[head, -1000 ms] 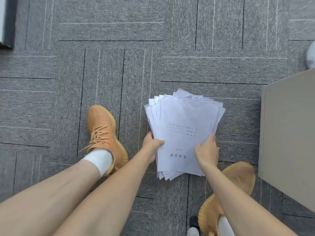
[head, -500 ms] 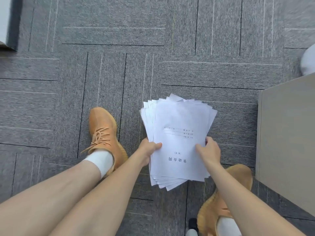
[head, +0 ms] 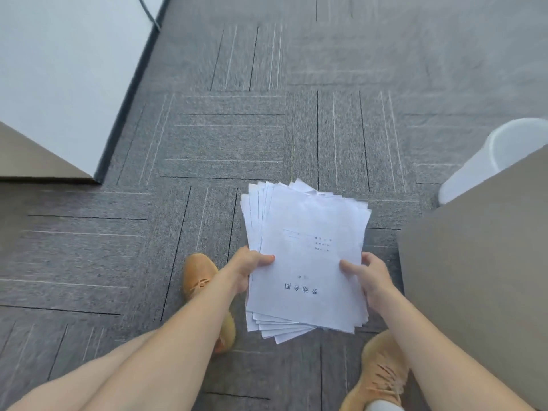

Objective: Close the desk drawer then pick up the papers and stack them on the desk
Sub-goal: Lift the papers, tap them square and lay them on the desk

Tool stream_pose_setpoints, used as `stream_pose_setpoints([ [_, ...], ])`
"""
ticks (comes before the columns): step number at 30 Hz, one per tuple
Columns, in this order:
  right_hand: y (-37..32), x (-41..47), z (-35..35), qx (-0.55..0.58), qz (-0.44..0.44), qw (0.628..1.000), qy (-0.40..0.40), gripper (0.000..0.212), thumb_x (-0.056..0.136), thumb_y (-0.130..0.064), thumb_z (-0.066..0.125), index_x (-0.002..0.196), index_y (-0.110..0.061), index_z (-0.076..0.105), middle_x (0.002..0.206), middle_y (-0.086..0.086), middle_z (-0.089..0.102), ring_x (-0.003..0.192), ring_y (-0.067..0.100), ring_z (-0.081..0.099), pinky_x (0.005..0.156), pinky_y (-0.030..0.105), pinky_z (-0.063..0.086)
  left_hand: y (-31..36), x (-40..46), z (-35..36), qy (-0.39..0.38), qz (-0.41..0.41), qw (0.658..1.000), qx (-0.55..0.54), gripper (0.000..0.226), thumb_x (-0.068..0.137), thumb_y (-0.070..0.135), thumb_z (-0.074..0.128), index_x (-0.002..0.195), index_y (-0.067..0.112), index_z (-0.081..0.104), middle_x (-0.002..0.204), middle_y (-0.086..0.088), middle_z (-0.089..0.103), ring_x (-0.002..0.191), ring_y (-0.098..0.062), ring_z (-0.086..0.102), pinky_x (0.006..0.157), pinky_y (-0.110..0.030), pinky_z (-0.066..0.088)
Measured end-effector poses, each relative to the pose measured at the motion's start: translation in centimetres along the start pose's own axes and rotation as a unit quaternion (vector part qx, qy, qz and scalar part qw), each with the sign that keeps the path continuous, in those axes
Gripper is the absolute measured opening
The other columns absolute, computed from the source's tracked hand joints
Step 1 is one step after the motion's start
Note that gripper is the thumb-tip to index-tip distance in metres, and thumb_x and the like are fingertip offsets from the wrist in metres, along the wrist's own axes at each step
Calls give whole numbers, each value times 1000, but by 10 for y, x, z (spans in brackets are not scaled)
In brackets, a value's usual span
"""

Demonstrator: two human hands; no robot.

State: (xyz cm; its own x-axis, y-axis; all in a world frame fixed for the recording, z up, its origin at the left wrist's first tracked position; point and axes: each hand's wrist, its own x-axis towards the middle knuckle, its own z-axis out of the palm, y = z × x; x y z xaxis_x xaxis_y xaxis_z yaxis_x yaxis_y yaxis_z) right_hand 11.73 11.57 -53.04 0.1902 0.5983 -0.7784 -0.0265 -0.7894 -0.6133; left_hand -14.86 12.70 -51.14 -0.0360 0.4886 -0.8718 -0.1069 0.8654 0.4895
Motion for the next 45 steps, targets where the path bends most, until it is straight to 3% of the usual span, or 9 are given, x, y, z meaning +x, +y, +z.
stream_pose_setpoints([
  [3, -66, -55, -12, 15, -81, 996, -22, 26, 81, 1, 76, 104, -2, 64, 99, 14, 73, 78, 29, 71, 79, 46, 60, 46, -48, 1, 6, 68, 998, -9, 55, 71, -2, 73, 123, -6, 58, 115, -27, 68, 91, -39, 69, 78, -54, 58],
  [9, -160, -198, -58, 43, -218, 974, -45, 20, 86, 12, 62, 105, 7, 68, 86, 16, 76, 61, 22, 74, 56, 32, 61, 128, -190, 27, -25, 225, 973, -43, 60, 59, 0, 61, 119, 3, 59, 109, -27, 67, 88, -36, 64, 79, -60, 55],
  [15, -206, -357, -119, 76, -359, 929, 46, 24, 86, 7, 65, 106, -5, 70, 79, 7, 78, 68, 21, 74, 69, 33, 61, 172, -359, 69, -109, 354, 929, 14, 37, 81, -5, 57, 116, 6, 58, 109, -18, 70, 102, -37, 67, 91, -51, 55],
  [19, -213, -473, -173, 110, -444, 880, 125, 22, 83, 0, 69, 99, -14, 73, 74, 0, 78, 61, 14, 74, 58, 26, 57, 179, -456, 97, -156, 431, 887, 62, 42, 78, 2, 71, 119, 8, 62, 110, -11, 74, 101, -30, 70, 94, -45, 54],
  [29, -118, -704, -326, 167, -506, 791, 301, 22, 80, 8, 69, 84, -13, 72, 75, 2, 75, 57, 12, 69, 49, 17, 55, 111, -659, 231, -248, 561, 764, 200, 27, 79, 1, 74, 104, 10, 70, 107, -14, 73, 96, -31, 70, 93, -46, 54],
  [35, -30, -778, -391, 210, -475, 752, 407, 30, 63, 7, 63, 90, -2, 74, 77, 10, 75, 69, 24, 71, 68, 33, 57, 48, -719, 327, -327, 572, 705, 262, 26, 78, -1, 73, 104, -1, 71, 101, -18, 74, 73, -24, 68, 58, -22, 54],
  [39, 19, -809, -415, 251, -450, 720, 464, 41, 60, 4, 58, 99, 0, 71, 89, 14, 75, 82, 31, 70, 68, 33, 56, 1, -745, 382, -381, 542, 701, 264, 30, 74, 2, 76, 103, 2, 71, 103, -18, 73, 93, -33, 71, 87, -44, 57],
  [41, 38, -822, -423, 253, -431, 704, 505, 34, 66, 7, 57, 97, 1, 68, 85, 13, 73, 77, 29, 68, 56, 25, 52, -22, -753, 403, -403, 534, 695, 264, 33, 73, 2, 75, 106, 1, 69, 104, -18, 73, 97, -34, 70, 90, -45, 55],
  [45, 69, -832, -440, 267, -369, 688, 565, 33, 76, 18, 53, 103, 0, 62, 91, 15, 70, 72, 21, 63, 56, 29, 48, -60, -754, 433, -459, 516, 665, 284, 48, 62, 8, 72, 109, -2, 70, 107, -21, 73, 99, -37, 69, 92, -47, 54],
])
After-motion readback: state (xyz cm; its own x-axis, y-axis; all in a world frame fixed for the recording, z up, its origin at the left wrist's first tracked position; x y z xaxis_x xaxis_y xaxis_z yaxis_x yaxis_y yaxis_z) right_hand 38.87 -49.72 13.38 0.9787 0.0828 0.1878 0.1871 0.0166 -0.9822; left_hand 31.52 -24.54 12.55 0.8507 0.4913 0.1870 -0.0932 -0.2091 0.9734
